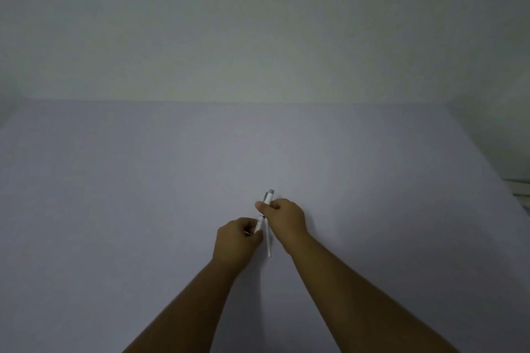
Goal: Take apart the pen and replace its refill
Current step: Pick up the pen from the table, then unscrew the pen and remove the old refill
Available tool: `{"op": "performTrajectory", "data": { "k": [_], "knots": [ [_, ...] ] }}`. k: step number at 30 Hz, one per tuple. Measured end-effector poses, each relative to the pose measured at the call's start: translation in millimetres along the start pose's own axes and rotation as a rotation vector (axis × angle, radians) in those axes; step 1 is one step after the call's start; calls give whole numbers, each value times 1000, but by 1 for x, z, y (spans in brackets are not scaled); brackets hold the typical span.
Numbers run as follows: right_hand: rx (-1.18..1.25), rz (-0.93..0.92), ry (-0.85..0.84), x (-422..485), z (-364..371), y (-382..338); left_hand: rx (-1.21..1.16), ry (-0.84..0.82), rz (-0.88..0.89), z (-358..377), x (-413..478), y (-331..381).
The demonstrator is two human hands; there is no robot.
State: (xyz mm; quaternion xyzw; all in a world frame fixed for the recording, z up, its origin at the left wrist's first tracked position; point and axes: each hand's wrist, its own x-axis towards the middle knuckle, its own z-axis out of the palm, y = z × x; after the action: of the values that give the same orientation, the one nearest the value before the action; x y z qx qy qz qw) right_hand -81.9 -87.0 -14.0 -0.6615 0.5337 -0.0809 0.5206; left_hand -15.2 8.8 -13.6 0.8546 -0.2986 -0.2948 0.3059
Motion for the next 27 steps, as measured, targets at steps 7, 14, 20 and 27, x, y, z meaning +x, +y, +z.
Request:
{"op": "performTrajectory", "data": {
  "k": [7,14,20,27],
  "knots": [
    [176,112,119,5,-5,-1,-24,-73,64,-1,2,17],
    [116,95,231,25,-34,17,74,-217,2,-12,-2,5],
    [-206,-2,51,9,-24,33,-69,-153,-127,-16,-5,-2],
    [-332,-86,62,8,-15,42,-100,-139,-137,-18,-5,-2]
  ]
}}
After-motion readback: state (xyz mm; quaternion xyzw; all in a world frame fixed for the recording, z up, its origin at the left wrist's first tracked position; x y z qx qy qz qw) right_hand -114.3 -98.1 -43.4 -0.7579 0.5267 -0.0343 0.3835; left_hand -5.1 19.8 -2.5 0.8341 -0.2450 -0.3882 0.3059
